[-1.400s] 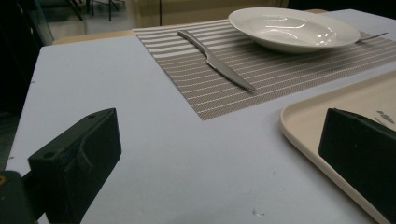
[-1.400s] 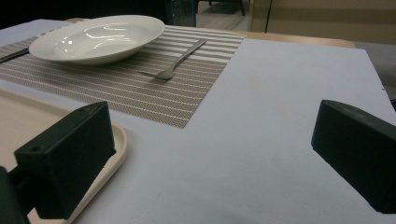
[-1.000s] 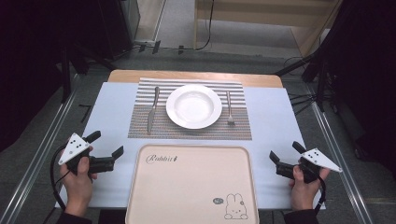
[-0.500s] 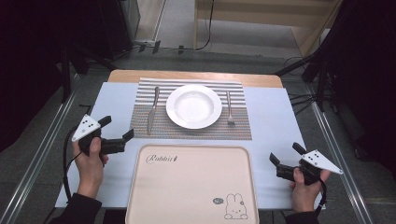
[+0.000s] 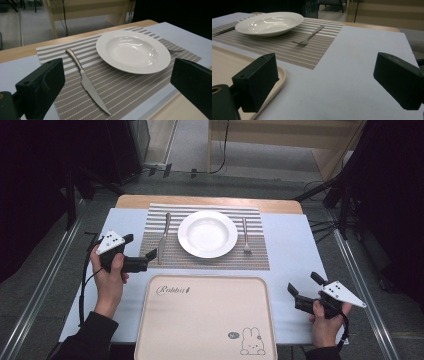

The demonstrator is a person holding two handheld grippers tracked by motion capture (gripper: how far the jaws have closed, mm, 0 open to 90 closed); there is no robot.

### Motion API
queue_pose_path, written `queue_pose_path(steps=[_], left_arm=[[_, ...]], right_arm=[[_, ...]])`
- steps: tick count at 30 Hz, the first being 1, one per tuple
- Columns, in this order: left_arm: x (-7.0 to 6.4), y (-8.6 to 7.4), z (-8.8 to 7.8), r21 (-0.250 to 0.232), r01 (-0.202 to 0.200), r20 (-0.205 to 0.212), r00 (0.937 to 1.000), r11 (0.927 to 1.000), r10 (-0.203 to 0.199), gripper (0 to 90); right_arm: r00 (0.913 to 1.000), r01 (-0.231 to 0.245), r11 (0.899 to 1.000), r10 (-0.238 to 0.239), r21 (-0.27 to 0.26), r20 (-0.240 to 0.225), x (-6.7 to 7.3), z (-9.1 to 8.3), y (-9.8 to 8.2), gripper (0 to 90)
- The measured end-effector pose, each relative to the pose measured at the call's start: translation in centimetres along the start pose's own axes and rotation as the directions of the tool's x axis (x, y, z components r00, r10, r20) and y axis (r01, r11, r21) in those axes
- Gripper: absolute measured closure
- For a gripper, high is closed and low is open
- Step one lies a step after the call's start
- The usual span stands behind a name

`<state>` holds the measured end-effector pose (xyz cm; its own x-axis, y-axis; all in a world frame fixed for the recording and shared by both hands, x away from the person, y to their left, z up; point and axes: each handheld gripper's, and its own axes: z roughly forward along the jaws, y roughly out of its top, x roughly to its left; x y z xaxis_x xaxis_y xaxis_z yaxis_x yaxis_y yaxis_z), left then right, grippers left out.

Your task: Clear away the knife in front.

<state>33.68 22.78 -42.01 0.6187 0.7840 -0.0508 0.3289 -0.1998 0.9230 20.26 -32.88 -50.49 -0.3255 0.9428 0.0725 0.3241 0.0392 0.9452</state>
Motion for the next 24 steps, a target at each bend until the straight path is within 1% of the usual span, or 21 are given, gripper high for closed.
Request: queue_pose_path(steps=[1,4,5,8,9,11,12,13,17,19,20,22,24], left_arm=[[0.0,0.0,0.0,0.0,0.0,0.0,1.0,1.0,0.0,0.0],[0.0,0.6,0.7,0.002,-0.001,0.005,1.0,1.0,0.001,0.0],[0.0,0.9,0.8,0.006,-0.005,0.006,1.0,1.0,0.005,0.0],[0.0,1.4,1.4,0.008,-0.005,0.014,0.9999,1.0,0.005,0.0],[0.0,1.7,1.6,0.012,-0.005,0.019,0.9998,0.9999,0.005,0.0],[0.0,2.0,2.0,0.01,0.0,0.024,0.9997,0.9999,0.0,0.0],[0.0,2.1,2.2,0.015,0.0,0.023,0.9997,0.9999,0.0,0.0],[-0.1,2.2,2.4,0.023,-0.002,0.025,0.9997,0.9997,0.001,0.0],[-0.2,2.7,3.2,0.044,-0.005,0.04,0.9992,0.999,0.003,0.0],[-0.2,3.0,3.6,0.05,-0.004,0.045,0.999,0.9988,0.002,0.0],[-0.1,3.2,3.9,0.051,-0.002,0.046,0.9989,0.9987,0.0,0.0],[-0.1,3.4,4.3,0.055,0.001,0.05,0.9987,0.9985,-0.004,0.0],[0.0,3.9,5.2,0.074,-0.001,0.055,0.9985,0.9972,-0.004,0.0]], right_arm=[[1.0,0.0,1.0,0.0,0.0,0.0,0.0,0.0,0.0,4.5],[1.0,0.001,1.0,-0.001,-0.001,0.006,0.0,-0.1,0.0,4.4],[1.0,-0.001,1.0,0.001,-0.002,0.009,0.1,-0.1,0.0,1.7],[1.0,-0.006,1.0,0.006,-0.009,0.007,0.0,-0.1,0.1,1.6],[0.9997,-0.011,1.0,0.011,-0.011,0.022,0.1,0.0,0.1,1.6],[0.9998,-0.012,1.0,0.012,-0.011,0.019,0.0,0.0,0.1,1.4],[0.9997,-0.017,1.0,0.017,-0.01,0.018,0.1,0.1,0.1,0.0],[0.9995,-0.018,1.0,0.018,-0.007,0.026,0.1,0.1,0.1,0.0],[0.9997,-0.006,1.0,0.006,0.0,0.022,0.3,0.3,0.2,0.0],[1.0,-0.001,1.0,0.001,0.001,0.005,0.3,0.4,0.1,0.0],[1.0,0.001,1.0,-0.001,0.003,0.005,0.3,0.4,0.1,0.0],[1.0,-0.004,1.0,0.004,0.003,0.0,0.2,0.3,0.1,0.0],[1.0,-0.009,1.0,0.009,0.0,-0.004,0.2,0.4,0.0,0.0]])
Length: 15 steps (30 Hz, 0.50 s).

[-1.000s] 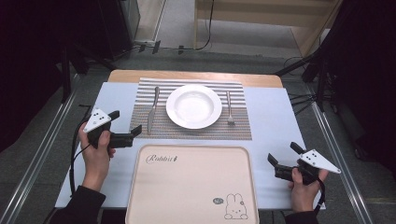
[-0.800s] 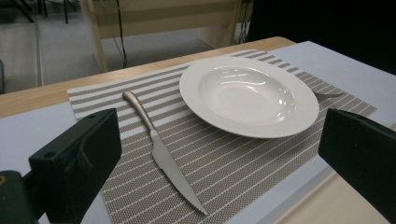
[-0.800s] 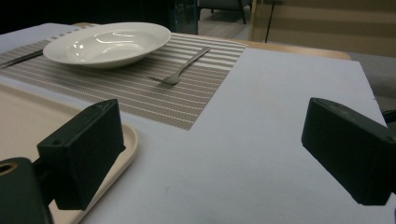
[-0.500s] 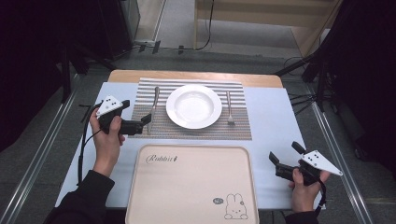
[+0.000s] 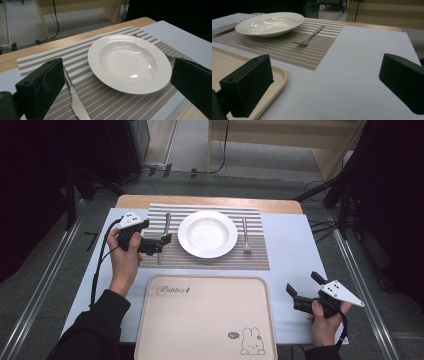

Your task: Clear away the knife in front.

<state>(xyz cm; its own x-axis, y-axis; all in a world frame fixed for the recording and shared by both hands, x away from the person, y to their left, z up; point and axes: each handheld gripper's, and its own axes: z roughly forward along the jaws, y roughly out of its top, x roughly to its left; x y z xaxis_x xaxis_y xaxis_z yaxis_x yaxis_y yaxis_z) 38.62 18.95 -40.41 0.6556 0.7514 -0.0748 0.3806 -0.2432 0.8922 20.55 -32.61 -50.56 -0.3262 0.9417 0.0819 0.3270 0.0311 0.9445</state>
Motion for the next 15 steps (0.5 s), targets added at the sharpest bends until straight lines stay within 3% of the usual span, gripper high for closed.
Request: queue_pose_path(steps=[2,4,6,10,12,13,15], left_arm=[[0.1,0.2,0.2,0.008,-0.001,0.001,1.0,1.0,0.001,0.0],[0.3,0.4,0.7,0.008,0.002,-0.033,0.9995,1.0,-0.002,0.0],[0.6,0.6,1.0,0.013,0.01,-0.012,0.9999,0.9999,-0.01,0.0],[0.9,0.8,2.2,0.055,-0.004,-0.03,0.9995,0.9985,0.005,0.0],[1.2,0.9,2.5,0.064,0.007,-0.023,0.9997,0.9979,-0.006,0.0],[1.3,0.9,2.8,0.074,0.016,-0.029,0.9995,0.9971,-0.014,9.1],[1.5,1.0,3.0,0.083,0.021,-0.036,0.9992,0.9963,-0.018,12.5]], right_arm=[[1.0,-0.001,1.0,0.001,0.002,0.004,0.0,0.1,0.0,0.0],[1.0,0.0,1.0,0.0,0.003,0.002,0.0,0.1,0.0,0.0],[1.0,0.003,1.0,-0.003,0.005,0.003,0.0,0.2,-0.1,0.0],[1.0,0.0,1.0,0.0,0.007,0.003,-0.1,0.1,-0.1,0.0],[1.0,-0.004,1.0,0.004,0.006,0.001,-0.2,0.1,-0.1,0.0],[0.9999,-0.007,1.0,0.006,0.008,0.008,-0.2,0.1,-0.1,0.0],[0.9999,-0.008,1.0,0.008,0.008,0.011,-0.2,0.1,-0.1,0.0]])
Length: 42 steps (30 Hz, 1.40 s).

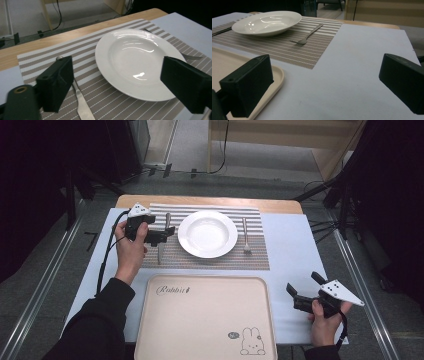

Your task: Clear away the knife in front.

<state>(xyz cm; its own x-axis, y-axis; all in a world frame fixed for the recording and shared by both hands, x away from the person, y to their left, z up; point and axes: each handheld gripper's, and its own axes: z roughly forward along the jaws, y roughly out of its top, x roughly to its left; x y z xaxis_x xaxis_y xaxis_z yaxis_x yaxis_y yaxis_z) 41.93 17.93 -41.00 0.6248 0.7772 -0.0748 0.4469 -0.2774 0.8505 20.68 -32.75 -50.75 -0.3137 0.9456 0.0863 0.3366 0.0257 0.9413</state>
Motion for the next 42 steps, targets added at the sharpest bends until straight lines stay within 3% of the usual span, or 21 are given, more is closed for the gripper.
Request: queue_pose_path(steps=[10,14,20,22,24,31,38,42], left_arm=[[1.0,0.8,1.8,0.054,0.026,-0.026,0.9994,0.9982,-0.024,12.9],[1.2,1.1,2.9,0.097,0.03,-0.034,0.9991,0.9948,-0.027,13.2],[1.6,1.6,4.3,0.171,0.046,-0.037,0.9985,0.9842,-0.041,14.3],[1.6,1.7,4.4,0.173,0.053,-0.044,0.998,0.9835,-0.046,14.3],[1.7,1.8,4.8,0.196,0.055,-0.06,0.9972,0.9791,-0.044,19.7],[2.5,2.2,5.8,0.242,0.096,-0.092,0.9929,0.9655,-0.075,21.2],[3.2,2.4,7.2,0.309,0.145,-0.17,0.9808,0.94,-0.095,32.4],[3.3,2.3,7.8,0.34,0.14,-0.169,0.9819,0.9298,-0.086,36.0]], right_arm=[[1.0,0.002,1.0,-0.002,0.005,0.002,0.0,0.1,0.0,0.0],[1.0,-0.003,1.0,0.003,0.008,0.003,0.0,0.1,0.0,0.0],[1.0,0.002,1.0,-0.002,0.014,-0.001,0.0,0.2,-0.1,0.0],[1.0,0.002,1.0,-0.002,0.015,-0.001,0.0,0.2,-0.1,0.0],[1.0,0.002,1.0,-0.002,0.016,-0.002,0.0,0.3,-0.1,0.0],[1.0,0.003,1.0,-0.003,0.023,-0.004,0.0,0.4,-0.1,0.0],[1.0,-0.001,1.0,0.001,0.024,-0.006,-0.1,0.4,-0.2,0.0],[1.0,-0.001,1.0,0.002,0.026,-0.006,-0.1,0.5,-0.2,0.0]])
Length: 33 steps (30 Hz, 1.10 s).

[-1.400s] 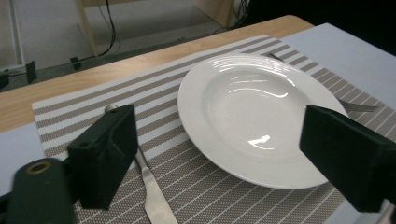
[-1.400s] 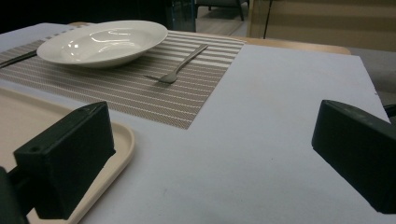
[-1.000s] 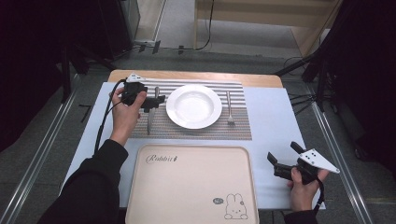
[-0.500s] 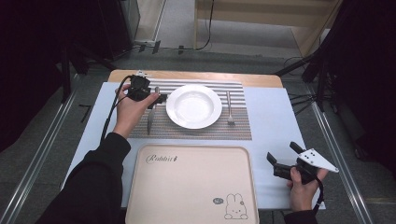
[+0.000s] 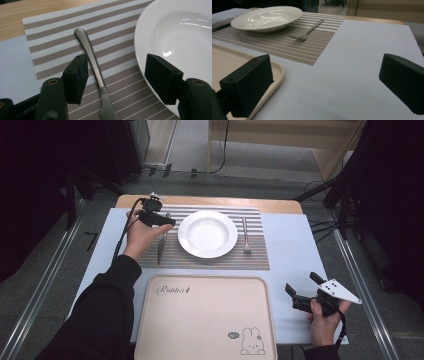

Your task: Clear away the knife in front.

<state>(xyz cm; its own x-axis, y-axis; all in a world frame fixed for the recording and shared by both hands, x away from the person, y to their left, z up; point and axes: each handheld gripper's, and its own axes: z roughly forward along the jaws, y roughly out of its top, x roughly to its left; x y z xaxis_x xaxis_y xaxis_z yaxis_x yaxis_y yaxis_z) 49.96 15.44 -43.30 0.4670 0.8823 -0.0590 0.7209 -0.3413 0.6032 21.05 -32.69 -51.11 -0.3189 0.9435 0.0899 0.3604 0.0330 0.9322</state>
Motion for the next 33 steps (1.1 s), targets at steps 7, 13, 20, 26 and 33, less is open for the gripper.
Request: queue_pose_path(steps=[7,13,20,26,33], left_arm=[[0.3,0.1,1.0,0.069,0.018,-0.043,0.999,0.9975,-0.015,43.2],[0.3,0.3,1.5,0.085,0.021,-0.058,0.9982,0.9962,-0.016,46.3],[0.0,0.3,2.2,0.123,-0.001,-0.101,0.9948,0.9924,0.014,51.8],[0.2,0.2,2.8,0.152,0.007,-0.108,0.9941,0.9884,0.009,55.5],[0.2,-0.1,3.6,0.204,0.009,-0.107,0.9942,0.9789,0.014,63.4]], right_arm=[[1.0,-0.006,1.0,0.006,0.004,-0.001,-0.1,0.0,0.0,0.0],[1.0,-0.004,1.0,0.004,0.007,0.001,-0.1,0.1,0.0,0.0],[1.0,-0.01,1.0,0.01,0.009,0.002,-0.1,0.1,-0.1,0.0],[1.0,-0.009,1.0,0.009,0.011,0.002,-0.1,0.2,-0.1,0.0],[1.0,-0.009,1.0,0.009,0.014,0.003,-0.1,0.2,-0.1,0.0]])
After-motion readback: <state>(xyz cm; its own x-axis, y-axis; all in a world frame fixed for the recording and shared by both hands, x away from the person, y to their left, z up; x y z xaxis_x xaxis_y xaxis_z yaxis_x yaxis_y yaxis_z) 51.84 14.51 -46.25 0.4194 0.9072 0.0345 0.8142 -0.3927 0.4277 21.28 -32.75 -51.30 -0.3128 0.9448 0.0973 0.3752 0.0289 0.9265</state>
